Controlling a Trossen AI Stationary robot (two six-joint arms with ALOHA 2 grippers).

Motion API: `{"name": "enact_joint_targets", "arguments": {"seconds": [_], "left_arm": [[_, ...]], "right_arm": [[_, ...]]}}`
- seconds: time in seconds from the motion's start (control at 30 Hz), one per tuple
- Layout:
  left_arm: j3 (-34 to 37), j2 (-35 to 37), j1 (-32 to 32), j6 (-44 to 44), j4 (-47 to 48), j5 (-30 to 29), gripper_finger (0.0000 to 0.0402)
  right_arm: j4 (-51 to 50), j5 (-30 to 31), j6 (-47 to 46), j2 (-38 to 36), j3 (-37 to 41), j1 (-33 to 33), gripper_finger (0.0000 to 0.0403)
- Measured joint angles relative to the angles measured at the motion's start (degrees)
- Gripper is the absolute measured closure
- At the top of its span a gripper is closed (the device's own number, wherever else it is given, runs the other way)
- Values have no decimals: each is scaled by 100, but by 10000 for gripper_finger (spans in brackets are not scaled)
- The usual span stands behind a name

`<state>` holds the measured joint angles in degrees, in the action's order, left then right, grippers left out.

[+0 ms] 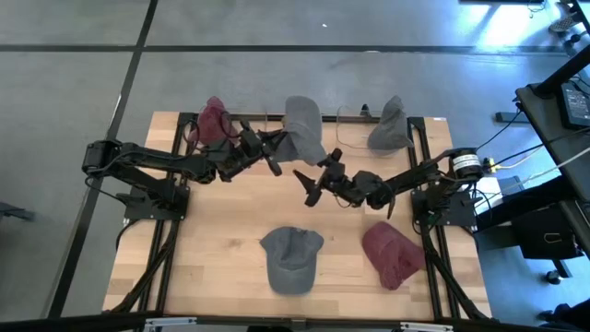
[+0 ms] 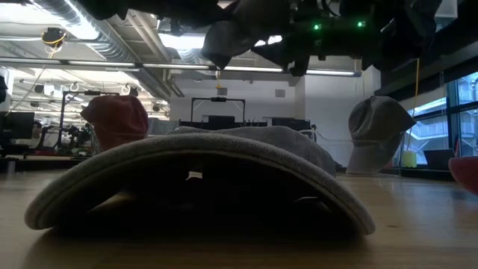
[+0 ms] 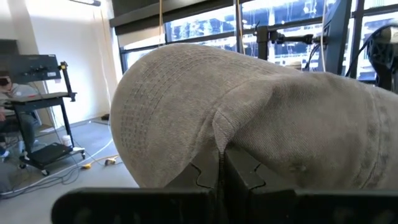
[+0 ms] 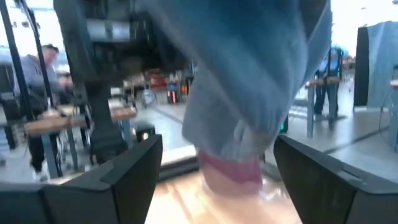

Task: Pick & Place hat
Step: Put the top gray cap into the right transparent bin

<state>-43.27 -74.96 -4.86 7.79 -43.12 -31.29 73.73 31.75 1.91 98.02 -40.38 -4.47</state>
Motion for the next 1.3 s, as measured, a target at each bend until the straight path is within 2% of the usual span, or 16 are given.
{"name": "enact_joint_targets", "arguments": {"seconds": [0.17, 0.37, 0.87, 1.13, 1.3], "left_arm": [[0, -2, 28, -41, -147, 218, 398], [0, -2, 146, -54, -190, 238, 398], [0, -2, 139, -52, -216, 232, 398], [0, -2, 140, 395, -212, 193, 383], [0, 48, 140, 400, -128, 47, 352]], "right_arm": [[235, -77, -6, -2, 0, 96, 110], [411, -191, 5, -2, 0, 164, 159], [429, -198, 565, -2, 0, 151, 369], [391, -326, 726, -2, 0, 90, 373], [391, -331, 754, -2, 0, 7, 373]]}}
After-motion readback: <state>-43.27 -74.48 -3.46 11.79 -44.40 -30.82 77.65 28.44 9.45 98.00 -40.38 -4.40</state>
